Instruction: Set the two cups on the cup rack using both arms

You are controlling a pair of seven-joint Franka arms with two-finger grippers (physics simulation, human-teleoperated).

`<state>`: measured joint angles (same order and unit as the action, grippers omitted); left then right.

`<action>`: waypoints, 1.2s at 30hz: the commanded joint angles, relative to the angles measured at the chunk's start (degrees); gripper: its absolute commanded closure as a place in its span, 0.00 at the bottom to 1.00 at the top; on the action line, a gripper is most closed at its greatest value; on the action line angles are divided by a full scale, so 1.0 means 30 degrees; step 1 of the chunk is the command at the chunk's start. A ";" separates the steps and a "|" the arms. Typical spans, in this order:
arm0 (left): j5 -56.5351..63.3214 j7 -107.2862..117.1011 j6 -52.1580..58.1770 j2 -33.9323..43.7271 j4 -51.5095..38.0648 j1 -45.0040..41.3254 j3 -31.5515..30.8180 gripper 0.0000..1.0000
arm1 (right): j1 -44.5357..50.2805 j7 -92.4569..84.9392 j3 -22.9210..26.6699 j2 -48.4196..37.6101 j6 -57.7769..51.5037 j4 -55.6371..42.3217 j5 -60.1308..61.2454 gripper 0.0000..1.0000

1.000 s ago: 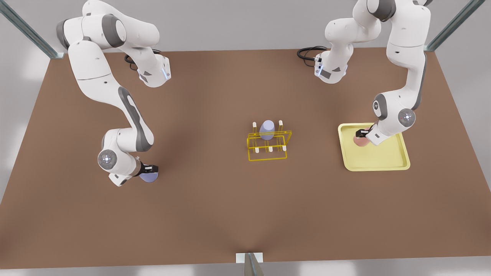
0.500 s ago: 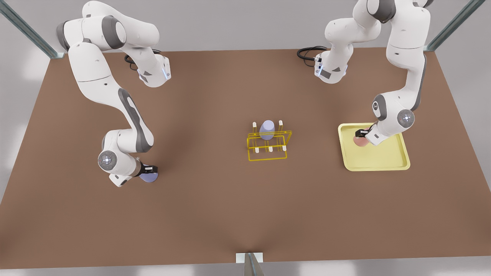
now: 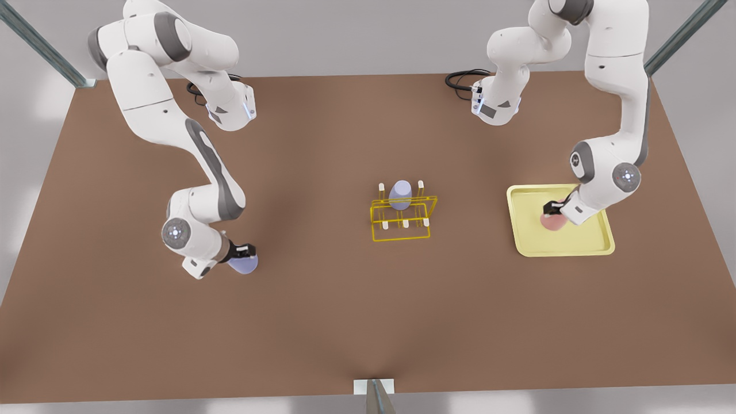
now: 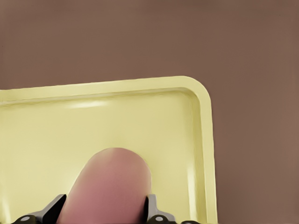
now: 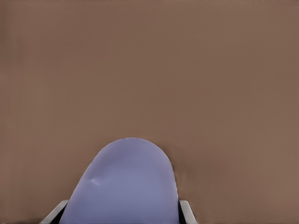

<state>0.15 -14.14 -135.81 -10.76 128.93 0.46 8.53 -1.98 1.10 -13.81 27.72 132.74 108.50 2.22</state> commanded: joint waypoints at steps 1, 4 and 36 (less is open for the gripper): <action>-0.0108 0.3214 0.4312 -0.0572 -0.1928 -0.1469 -0.0059 0.16 | 0.0014 -0.0046 -0.0729 -0.0099 -0.0126 -0.0189 0.0606 0.15; -0.0108 0.5033 0.6481 -0.1071 -0.4858 -0.1707 -0.1524 0.16 | 0.0043 -0.0045 -0.2222 -0.0538 -0.0126 -0.0424 0.0987 0.15; -0.0256 2.1323 1.1433 -0.6492 -1.2888 -0.2118 -1.1661 0.00 | 0.7133 -0.0045 -0.3923 0.1629 0.4005 -0.4994 0.6320 0.15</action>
<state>-1.19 35.50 -103.68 -30.38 90.29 -6.06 -26.43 19.40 1.44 -25.56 32.61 143.54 93.55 21.22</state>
